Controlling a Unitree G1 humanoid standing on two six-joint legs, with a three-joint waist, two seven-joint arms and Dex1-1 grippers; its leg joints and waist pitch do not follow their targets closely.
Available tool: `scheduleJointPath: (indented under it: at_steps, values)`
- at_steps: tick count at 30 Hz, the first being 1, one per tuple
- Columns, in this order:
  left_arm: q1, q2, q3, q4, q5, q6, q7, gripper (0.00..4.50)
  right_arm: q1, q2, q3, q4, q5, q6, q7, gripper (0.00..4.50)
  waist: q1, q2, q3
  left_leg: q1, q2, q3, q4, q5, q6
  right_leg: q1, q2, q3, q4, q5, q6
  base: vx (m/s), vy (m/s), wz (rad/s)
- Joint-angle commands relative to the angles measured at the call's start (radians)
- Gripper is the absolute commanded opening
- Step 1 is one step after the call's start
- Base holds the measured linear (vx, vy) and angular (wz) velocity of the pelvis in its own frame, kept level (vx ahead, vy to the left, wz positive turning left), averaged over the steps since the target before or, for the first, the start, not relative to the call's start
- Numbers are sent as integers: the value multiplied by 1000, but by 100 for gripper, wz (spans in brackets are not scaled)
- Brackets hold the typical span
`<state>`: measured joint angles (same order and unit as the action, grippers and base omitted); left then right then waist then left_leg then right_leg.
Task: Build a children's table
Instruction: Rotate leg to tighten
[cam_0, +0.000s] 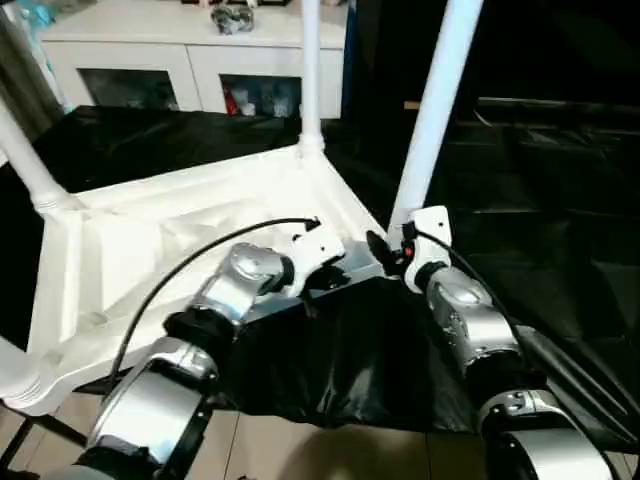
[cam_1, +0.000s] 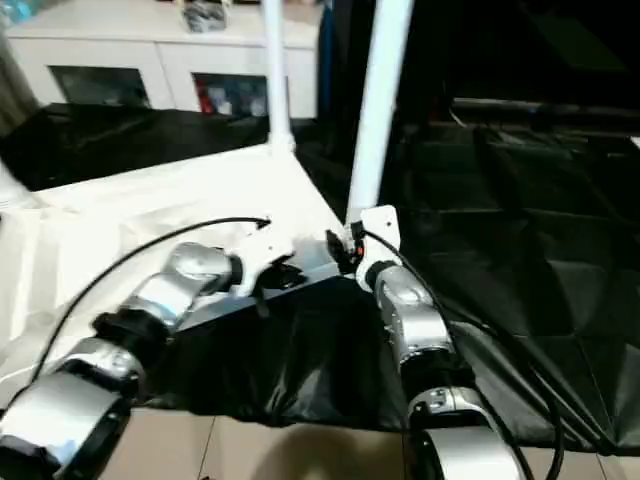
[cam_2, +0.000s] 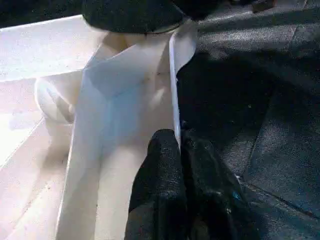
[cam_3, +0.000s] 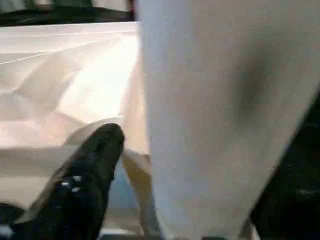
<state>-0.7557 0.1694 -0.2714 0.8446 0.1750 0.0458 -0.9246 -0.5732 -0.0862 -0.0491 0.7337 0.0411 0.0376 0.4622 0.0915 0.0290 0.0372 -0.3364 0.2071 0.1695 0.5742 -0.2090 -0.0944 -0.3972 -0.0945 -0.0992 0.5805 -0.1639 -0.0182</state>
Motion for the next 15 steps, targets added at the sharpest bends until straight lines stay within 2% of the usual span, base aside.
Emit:
scheduleJointPath:
  at_steps: [1, 3, 5, 6, 8, 9, 10, 11, 12, 13, 14, 15]
  values:
    - [-6, -15, -24, -65, -31, -58, -67, 0, 33, 21, 118, -23, 16, 32, 172, 362, 10, 1, -66, -21, 18, -4, -60, -76, 88, 67, -59, 46, -38, -43, -238, 0, 0, 0]
    - [11, 5, -26, -87, -54, -68, -138, 0, 66, -33, 151, -90, 41, 52, 294, 362, 13, 9, -68, -22, 17, -3, -51, -22, 111, 63, -54, 46, -25, 68, -270, 0, 0, 0]
    - [18, 14, -27, -98, -65, -69, -169, 0, 81, -60, 166, -121, 51, 61, 350, 362, 19, 6, -68, -18, 19, 1, -47, -28, 140, 61, -52, 45, -23, 105, -288, 0, 0, 0]
    - [30, 29, -32, -116, -80, -71, -220, 0, 105, -103, 186, -166, 61, 74, 437, 362, 26, 9, -69, -18, 22, 2, -45, -38, 152, 60, -54, 44, -23, 89, -295, 0, 0, 0]
    - [35, 40, -34, -123, -86, -73, -248, 0, 119, -132, 197, -194, 67, 81, 495, 362, 28, 7, -66, -19, 24, 3, -47, -60, 150, 59, -55, 45, -27, 51, -291, 0, 0, 0]
    - [41, 63, -38, -134, -95, -73, -293, 0, 140, -179, 220, -241, 82, 98, 585, 362, 31, 7, -62, -16, 26, 3, -52, -99, 136, 58, -56, 45, -34, -24, -280, 0, 0, 0]
    - [41, 63, -38, -134, -95, -73, -293, 0, 140, -179, 220, -241, 82, 98, 585, 362, 31, 7, -62, -16, 26, 3, -52, -99, 136, 58, -56, 45, -34, -24, -280, 0, 0, 0]
    - [43, 70, -38, -138, -97, -71, -306, 0, 145, -193, 226, -254, 85, 104, 612, 362, 33, 7, -59, -15, 27, 3, -54, -124, 124, 57, -55, 46, -39, -69, -270, 0, 0, 0]
    - [46, 83, -40, -142, -101, -73, -326, 0, 156, -220, 240, -281, 89, 115, 662, 362, 34, 8, -55, -14, 28, 3, -58, -162, 100, 54, -57, 49, -45, -136, -255, 0, 0, 0]
    - [46, 91, -40, -141, -103, -76, -337, 0, 161, -236, 249, -293, 89, 119, 691, 362, 35, 3, -54, -14, 28, 3, -59, -172, 95, 55, -57, 48, -48, -159, -249, 0, 0, 0]
    - [46, 91, -40, -141, -103, -76, -337, 0, 161, -236, 249, -293, 89, 119, 691, 362, 37, 3, -53, -14, 28, 3, -59, -181, 90, 54, -57, 49, -48, -181, -243, 0, 0, 0]
    - [44, 109, -43, -136, -98, -88, -358, 0, 169, -271, 269, -318, 92, 134, 748, 362, 37, -2, -52, -13, 28, 3, -61, -189, 81, 52, -59, 51, -53, -220, -230, 0, 0, 0]
